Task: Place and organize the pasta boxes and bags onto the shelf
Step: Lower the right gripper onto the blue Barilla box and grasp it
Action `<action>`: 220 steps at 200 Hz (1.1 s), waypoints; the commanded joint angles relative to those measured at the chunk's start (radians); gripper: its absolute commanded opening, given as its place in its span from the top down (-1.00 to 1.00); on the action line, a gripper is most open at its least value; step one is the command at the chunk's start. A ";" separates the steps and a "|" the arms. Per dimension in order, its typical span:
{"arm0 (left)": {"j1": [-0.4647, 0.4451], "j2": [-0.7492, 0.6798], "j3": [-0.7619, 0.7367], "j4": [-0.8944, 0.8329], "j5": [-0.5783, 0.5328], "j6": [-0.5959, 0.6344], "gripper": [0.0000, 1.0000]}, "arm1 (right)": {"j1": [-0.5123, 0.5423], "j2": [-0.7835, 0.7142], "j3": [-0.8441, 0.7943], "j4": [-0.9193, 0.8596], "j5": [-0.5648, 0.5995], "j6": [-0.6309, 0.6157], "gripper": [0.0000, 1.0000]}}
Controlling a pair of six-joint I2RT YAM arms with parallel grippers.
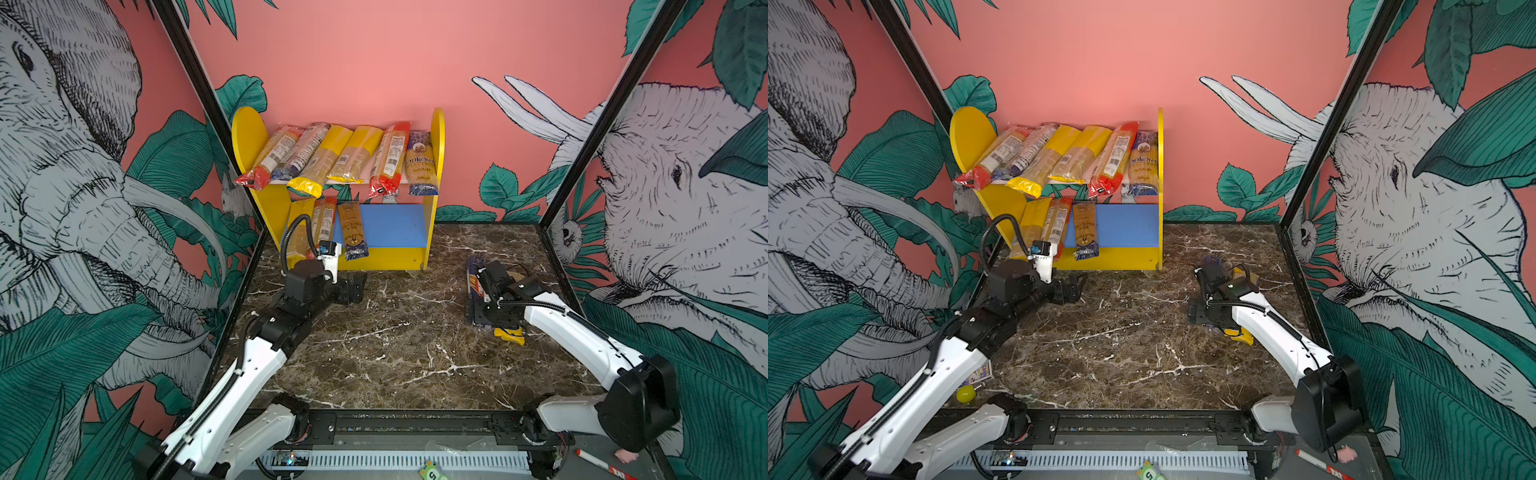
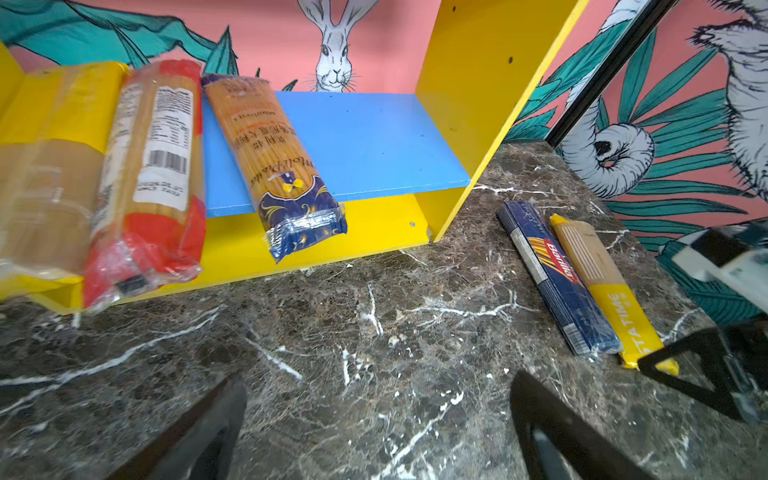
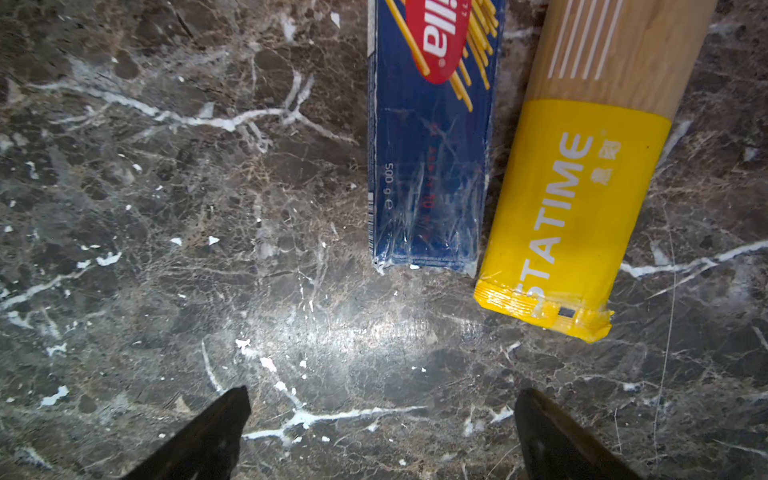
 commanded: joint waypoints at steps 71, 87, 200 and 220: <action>-0.003 -0.254 -0.040 -0.347 0.003 -0.015 -0.99 | -0.064 0.285 0.059 0.135 0.059 -0.067 -0.98; -0.003 -0.263 -0.037 -0.365 0.006 -0.016 -0.99 | -0.073 0.323 0.073 0.143 0.082 -0.075 -0.97; -0.003 -0.178 -0.016 -0.301 0.100 0.014 -0.99 | -0.129 0.403 0.019 0.239 -0.011 -0.062 -0.80; -0.003 -0.143 -0.007 -0.281 0.118 0.020 -0.99 | -0.129 0.404 0.002 0.253 -0.037 -0.064 -0.46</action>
